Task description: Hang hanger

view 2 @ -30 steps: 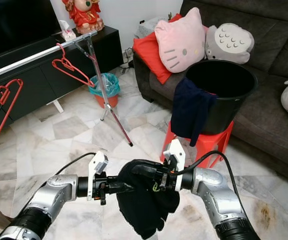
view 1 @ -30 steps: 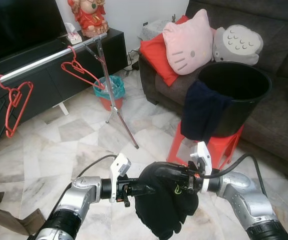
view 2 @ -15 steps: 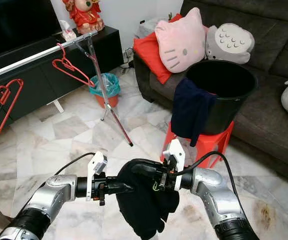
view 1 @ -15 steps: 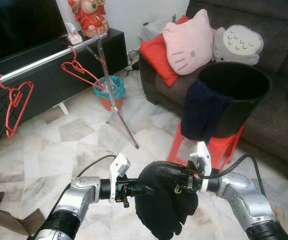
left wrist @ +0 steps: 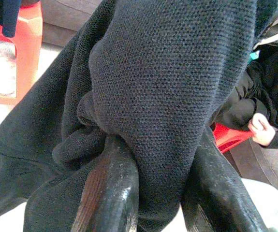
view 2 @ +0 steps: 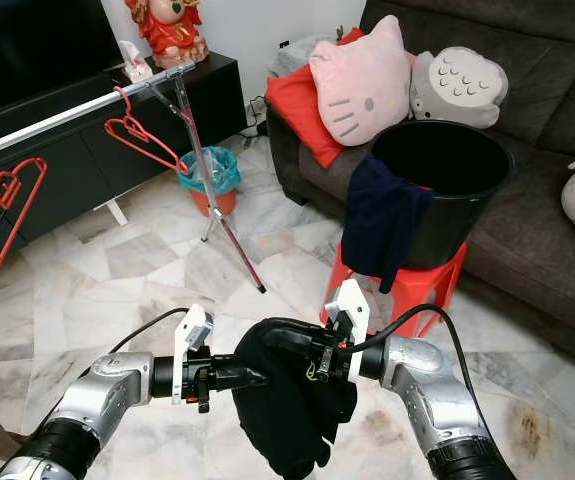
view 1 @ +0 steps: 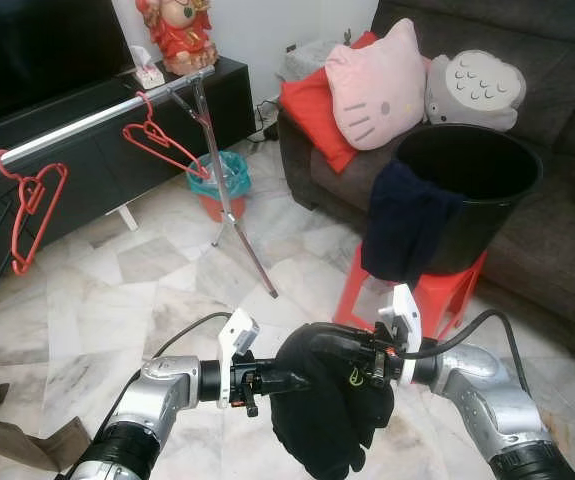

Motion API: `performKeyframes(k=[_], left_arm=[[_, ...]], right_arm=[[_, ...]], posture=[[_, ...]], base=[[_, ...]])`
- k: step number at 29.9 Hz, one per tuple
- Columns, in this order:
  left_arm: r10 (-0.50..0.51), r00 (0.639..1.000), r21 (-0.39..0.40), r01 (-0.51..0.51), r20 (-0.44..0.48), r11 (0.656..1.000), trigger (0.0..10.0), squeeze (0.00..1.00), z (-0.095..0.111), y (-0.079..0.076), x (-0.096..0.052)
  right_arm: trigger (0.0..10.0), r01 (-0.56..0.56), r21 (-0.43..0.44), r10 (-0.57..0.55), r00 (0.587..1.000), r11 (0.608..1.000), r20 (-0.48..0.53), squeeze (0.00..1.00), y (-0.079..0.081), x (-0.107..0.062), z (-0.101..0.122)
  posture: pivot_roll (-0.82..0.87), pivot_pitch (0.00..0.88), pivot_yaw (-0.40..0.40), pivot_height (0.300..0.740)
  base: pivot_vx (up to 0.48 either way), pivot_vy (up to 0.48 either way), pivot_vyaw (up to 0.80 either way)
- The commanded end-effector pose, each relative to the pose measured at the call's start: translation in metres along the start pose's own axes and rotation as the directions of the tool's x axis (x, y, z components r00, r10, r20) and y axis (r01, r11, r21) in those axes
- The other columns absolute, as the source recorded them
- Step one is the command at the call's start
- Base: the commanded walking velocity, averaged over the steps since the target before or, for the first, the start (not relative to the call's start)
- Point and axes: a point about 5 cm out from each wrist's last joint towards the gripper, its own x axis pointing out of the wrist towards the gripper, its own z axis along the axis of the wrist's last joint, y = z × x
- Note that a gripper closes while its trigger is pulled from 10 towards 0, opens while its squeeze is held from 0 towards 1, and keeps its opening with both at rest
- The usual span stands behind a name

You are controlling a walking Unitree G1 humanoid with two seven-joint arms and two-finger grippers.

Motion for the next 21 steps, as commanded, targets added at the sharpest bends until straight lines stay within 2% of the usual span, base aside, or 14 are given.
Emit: performKeyframes(k=[1,3,4,5,8,9,21], left_arm=[[-0.025,0.999,0.025,0.025,0.021,0.999,0.0,0.00,0.006,-0.003,0.000],[-0.010,1.000,0.044,0.009,0.020,0.999,0.0,0.00,0.006,-0.002,0.001],[0.025,1.000,0.061,-0.026,0.020,0.998,4.0,0.00,0.007,0.000,0.001],[0.064,0.998,0.069,-0.066,0.024,0.995,9.7,0.00,0.007,0.004,0.001],[0.089,0.996,0.064,-0.090,0.031,0.994,10.0,0.00,0.008,0.007,0.001],[0.110,0.993,0.061,-0.112,0.032,0.992,10.0,0.00,0.009,0.009,0.001],[0.210,0.976,0.075,-0.213,0.053,0.974,10.0,0.00,0.011,0.019,-0.001]], right_arm=[[10.0,-0.002,-0.008,0.002,1.000,1.000,-0.005,0.00,0.000,0.003,0.001],[10.0,-0.002,-0.008,0.002,1.000,1.000,-0.005,0.00,0.000,0.003,0.001],[10.0,-0.003,-0.008,0.003,1.000,1.000,-0.006,0.00,0.000,0.003,0.000],[10.0,-0.005,-0.007,0.005,1.000,1.000,-0.007,0.00,0.000,0.003,0.000],[10.0,-0.005,-0.007,0.004,1.000,1.000,-0.008,0.00,0.000,0.003,0.000],[10.0,-0.004,-0.005,0.004,1.000,1.000,-0.010,1.00,0.000,0.003,-0.001],[10.0,0.014,0.002,-0.014,1.000,1.000,-0.025,1.00,0.002,-0.001,-0.008]], posture=[[-0.06,0.033,0.096,0.740],[-0.06,0.032,0.096,0.740],[-0.06,0.032,0.097,0.740],[-0.06,0.031,0.097,0.740],[-0.06,0.031,0.097,0.740],[-0.06,0.028,0.098,0.740],[-0.07,0.013,0.102,0.740]], base=[[0.000,0.000,0.00],[0.000,0.000,0.00],[0.000,0.000,0.00],[0.000,0.000,0.00],[0.000,0.000,0.00],[0.000,0.000,0.00],[0.000,0.000,0.00]])
